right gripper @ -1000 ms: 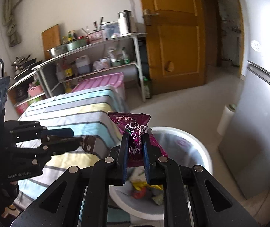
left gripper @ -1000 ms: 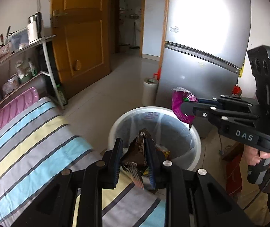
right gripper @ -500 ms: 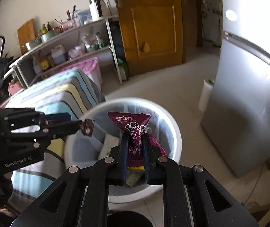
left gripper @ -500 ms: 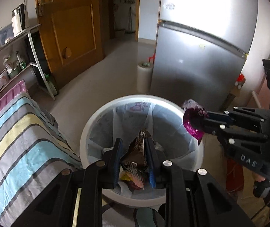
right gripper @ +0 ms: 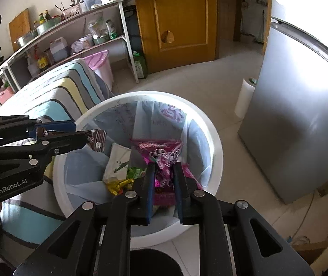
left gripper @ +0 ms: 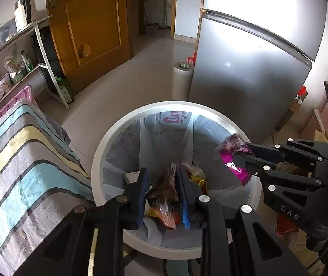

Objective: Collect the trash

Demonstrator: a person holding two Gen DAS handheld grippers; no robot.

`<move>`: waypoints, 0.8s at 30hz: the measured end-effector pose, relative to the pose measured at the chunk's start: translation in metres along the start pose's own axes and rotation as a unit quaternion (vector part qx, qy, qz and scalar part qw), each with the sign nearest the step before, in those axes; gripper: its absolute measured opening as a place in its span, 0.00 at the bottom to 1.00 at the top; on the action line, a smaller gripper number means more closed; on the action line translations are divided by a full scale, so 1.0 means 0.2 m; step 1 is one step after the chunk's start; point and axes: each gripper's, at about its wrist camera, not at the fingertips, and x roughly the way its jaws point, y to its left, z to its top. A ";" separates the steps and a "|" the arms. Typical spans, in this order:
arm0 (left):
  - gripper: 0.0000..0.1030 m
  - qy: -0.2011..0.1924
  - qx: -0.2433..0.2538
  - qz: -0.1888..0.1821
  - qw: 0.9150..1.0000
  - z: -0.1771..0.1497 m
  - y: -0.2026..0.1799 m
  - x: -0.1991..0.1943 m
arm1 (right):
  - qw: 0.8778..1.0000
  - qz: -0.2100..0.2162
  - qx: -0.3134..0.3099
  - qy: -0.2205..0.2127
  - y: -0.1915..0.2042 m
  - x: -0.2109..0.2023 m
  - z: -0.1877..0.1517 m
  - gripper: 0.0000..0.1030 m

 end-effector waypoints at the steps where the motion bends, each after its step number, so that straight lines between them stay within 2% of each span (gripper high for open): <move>1: 0.31 0.000 -0.002 0.000 1.000 0.00 0.00 0.00 | 1.000 -0.004 0.002 0.002 0.00 0.00 0.00 0.20; 2: 0.33 0.000 -0.003 0.002 1.000 0.00 0.00 0.00 | 1.000 -0.006 0.005 0.002 -0.01 0.00 0.00 0.22; 4: 0.46 -0.005 -0.003 0.002 1.000 0.00 0.00 0.00 | 1.000 -0.008 0.012 0.002 -0.01 0.00 0.00 0.29; 6: 0.48 -0.008 -0.005 0.000 1.000 0.00 0.00 -0.01 | 1.000 -0.004 0.020 -0.001 -0.02 -0.01 -0.01 0.41; 8: 0.50 -0.012 -0.006 0.000 1.000 0.00 0.00 -0.03 | 1.000 -0.005 0.024 -0.004 -0.02 -0.03 -0.01 0.41; 10: 0.57 -0.019 -0.008 0.001 1.000 -0.01 0.01 -0.06 | 0.999 -0.013 0.028 -0.010 -0.02 -0.06 -0.01 0.42; 13: 0.58 -0.030 -0.011 0.004 0.999 -0.02 0.01 -0.12 | 0.999 -0.019 0.039 -0.026 0.00 -0.13 -0.03 0.42; 24: 0.68 -0.085 -0.031 0.051 0.995 -0.20 0.02 -0.39 | 0.993 -0.058 0.055 -0.089 0.18 -0.42 -0.18 0.42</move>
